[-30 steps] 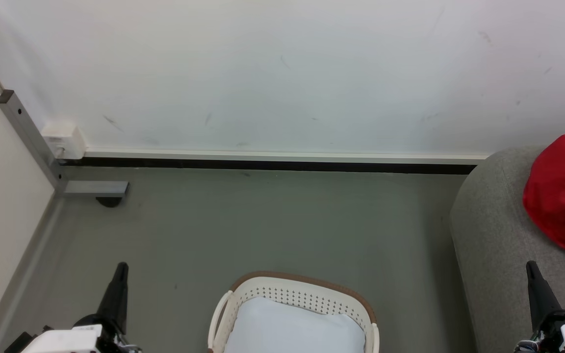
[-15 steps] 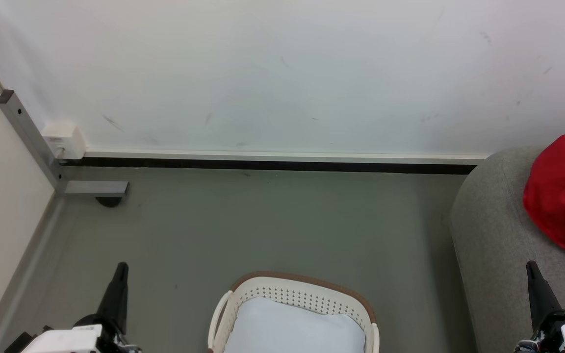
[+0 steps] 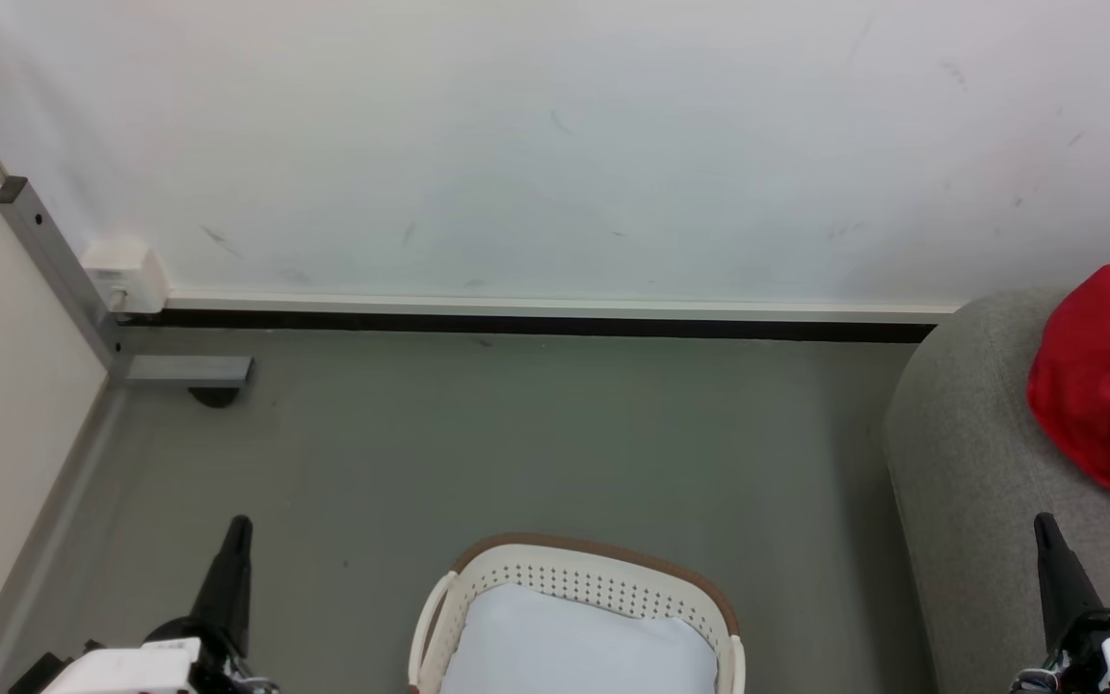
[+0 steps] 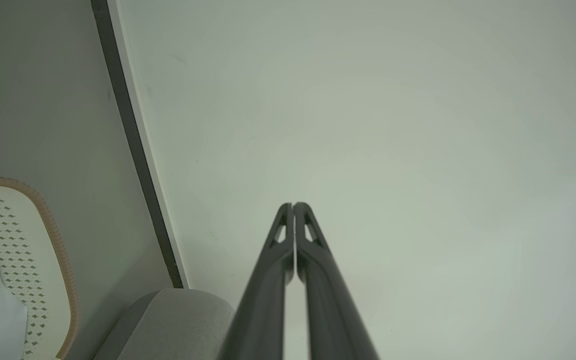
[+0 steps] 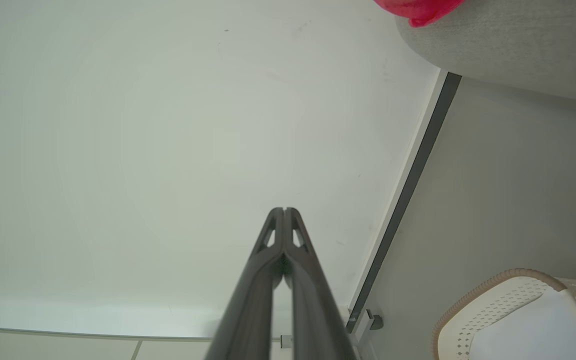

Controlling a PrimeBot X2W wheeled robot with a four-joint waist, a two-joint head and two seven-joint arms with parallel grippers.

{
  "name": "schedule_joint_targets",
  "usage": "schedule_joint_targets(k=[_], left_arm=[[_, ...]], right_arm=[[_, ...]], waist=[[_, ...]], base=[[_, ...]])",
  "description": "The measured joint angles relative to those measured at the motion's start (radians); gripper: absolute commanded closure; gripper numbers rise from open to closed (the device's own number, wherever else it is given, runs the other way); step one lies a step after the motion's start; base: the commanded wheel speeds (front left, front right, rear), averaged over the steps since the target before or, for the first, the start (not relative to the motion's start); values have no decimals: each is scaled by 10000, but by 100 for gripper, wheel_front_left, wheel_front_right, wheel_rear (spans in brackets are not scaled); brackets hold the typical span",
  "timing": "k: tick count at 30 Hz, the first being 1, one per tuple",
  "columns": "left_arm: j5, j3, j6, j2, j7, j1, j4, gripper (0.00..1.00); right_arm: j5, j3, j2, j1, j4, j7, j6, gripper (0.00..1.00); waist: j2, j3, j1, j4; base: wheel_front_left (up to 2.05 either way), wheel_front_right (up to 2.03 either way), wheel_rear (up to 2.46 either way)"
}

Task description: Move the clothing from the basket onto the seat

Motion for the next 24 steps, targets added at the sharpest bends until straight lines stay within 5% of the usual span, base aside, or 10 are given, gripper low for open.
schedule_joint_targets(k=[24], left_arm=[[0,0,0,0,0,-1,0,100]], right_arm=[[-2,-8,12,-1,0,0,0,100]], waist=[[0,0,0,0]], base=[[0,0,0]])
